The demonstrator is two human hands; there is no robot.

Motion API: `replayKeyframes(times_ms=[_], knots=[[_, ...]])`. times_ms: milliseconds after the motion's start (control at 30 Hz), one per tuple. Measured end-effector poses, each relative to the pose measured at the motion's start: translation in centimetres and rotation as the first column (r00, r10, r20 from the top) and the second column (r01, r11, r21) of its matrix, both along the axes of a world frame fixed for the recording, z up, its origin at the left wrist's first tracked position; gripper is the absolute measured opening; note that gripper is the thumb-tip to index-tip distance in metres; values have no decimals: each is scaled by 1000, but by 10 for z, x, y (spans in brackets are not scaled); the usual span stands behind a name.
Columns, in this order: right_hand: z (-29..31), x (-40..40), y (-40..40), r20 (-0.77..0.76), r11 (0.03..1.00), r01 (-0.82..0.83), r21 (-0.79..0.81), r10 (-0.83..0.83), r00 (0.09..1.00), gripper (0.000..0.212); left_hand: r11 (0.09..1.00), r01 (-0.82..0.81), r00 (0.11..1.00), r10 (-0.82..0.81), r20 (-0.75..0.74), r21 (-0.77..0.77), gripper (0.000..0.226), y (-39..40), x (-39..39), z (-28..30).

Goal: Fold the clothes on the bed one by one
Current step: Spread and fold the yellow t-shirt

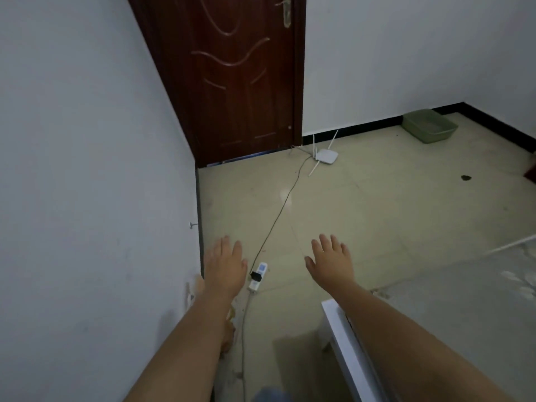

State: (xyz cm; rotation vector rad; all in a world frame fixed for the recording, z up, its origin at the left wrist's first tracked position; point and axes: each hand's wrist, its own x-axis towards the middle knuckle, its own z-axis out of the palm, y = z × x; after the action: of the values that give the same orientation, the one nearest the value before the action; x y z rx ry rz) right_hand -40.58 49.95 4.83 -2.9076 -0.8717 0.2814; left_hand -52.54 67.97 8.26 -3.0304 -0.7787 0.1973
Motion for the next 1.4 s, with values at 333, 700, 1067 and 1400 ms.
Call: replayKeyframes(times_ms=[333,700,1067,1400], knots=[[-11,194,145,52,990,120,79,-124,991,53,983,181,978,-183,-103,-26,53,131,229,-12],[-32,345,50,11,785,616,71,-618,786,53,711,686,716,-697,-31,-157,56,25,494,-24],[3,529,-150,238,537,824,182,-837,493,49,405,912,403,-914,-47,-64,56,-180,754,-13],[46,665,-372,331,238,931,278,-933,139,45,94,993,91,-995,47,69,53,-424,950,22]])
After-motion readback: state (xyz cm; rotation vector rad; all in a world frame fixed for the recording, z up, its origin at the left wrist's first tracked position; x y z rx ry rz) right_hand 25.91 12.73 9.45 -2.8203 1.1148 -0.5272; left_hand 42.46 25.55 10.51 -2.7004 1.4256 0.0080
